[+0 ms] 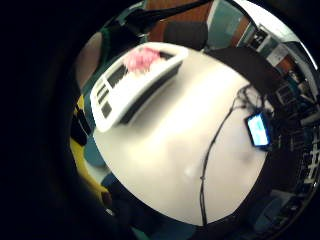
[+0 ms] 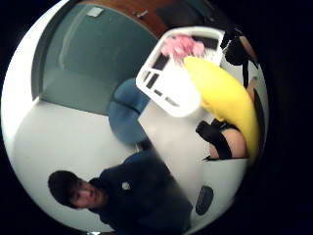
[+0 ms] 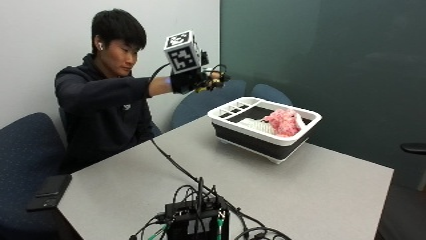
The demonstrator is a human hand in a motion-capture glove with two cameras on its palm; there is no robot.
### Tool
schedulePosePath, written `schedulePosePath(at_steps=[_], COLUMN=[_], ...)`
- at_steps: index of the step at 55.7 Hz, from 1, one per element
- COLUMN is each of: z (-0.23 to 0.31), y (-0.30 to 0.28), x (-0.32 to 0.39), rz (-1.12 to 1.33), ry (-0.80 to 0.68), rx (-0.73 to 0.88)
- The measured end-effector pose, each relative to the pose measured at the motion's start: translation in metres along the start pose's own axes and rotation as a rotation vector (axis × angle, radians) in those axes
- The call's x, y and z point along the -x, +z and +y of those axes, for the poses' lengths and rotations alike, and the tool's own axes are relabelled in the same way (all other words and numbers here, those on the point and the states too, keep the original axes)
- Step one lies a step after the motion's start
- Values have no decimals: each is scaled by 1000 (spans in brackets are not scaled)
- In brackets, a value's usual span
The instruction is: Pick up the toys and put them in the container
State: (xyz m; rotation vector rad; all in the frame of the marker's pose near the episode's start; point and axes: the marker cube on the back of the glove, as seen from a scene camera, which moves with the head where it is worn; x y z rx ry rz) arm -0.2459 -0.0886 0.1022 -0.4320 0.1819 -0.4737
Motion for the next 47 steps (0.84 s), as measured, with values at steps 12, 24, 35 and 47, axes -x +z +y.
schedulePosePath(at_steps=[12, 24, 35, 47], z=[-92, -100, -61, -1], y=[-12, 14, 2, -16], x=[13, 14, 4, -19], rz=[21, 58, 52, 25], ry=[144, 188, 177, 208], rx=[-58, 99, 78, 35])
